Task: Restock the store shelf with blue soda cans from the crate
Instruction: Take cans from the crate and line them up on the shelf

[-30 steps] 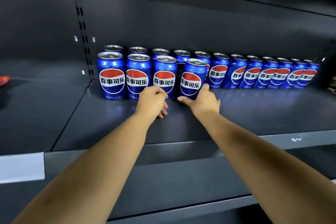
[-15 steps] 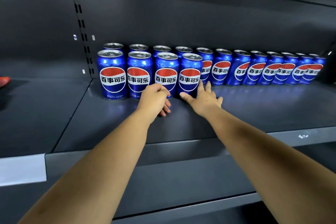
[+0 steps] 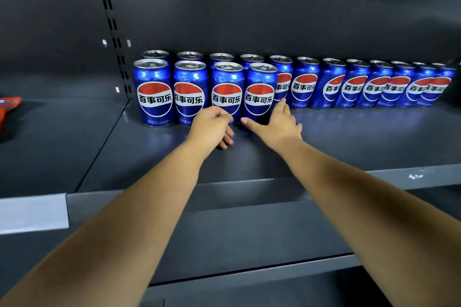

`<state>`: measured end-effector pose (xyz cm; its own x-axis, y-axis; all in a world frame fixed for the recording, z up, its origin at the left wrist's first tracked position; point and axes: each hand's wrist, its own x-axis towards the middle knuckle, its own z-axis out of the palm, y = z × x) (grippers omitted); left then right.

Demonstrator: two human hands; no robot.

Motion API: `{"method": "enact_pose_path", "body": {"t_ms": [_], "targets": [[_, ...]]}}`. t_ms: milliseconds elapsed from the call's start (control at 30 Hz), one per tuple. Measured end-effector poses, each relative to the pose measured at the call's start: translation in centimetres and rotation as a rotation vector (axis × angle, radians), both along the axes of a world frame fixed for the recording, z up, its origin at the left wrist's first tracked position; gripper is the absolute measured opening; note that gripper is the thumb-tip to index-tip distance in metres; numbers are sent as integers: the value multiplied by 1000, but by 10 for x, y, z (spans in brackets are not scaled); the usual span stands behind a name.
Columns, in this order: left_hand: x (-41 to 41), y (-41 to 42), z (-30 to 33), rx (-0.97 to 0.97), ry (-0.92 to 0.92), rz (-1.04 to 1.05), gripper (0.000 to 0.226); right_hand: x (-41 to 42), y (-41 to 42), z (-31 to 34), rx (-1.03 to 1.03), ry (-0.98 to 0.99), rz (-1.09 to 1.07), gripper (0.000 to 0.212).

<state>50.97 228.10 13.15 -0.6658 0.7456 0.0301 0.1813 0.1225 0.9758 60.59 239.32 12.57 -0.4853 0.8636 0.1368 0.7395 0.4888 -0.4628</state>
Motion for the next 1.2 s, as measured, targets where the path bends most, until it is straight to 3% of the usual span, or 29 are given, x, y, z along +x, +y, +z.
{"method": "enact_pose_path", "body": {"t_ms": [167,333,533,800,1033,1200], "targets": [[21,-17,10,21,113,43,29,22,-21,13,234,47,135,65],[62,-37,24,58,232,65,29,60,-51,34,433,33,328,44],[140,-62,22,83,375,102,31,129,-77,37,469,131,504,46],[255,-86,8,-28,412,233,27,247,-89,14,413,209,651,43],[336,-106,-10,-195,646,280,18,332,-93,-14,566,228,797,24],[370,-110,-31,-290,792,227,15,366,-98,-31,551,250,850,26]]}}
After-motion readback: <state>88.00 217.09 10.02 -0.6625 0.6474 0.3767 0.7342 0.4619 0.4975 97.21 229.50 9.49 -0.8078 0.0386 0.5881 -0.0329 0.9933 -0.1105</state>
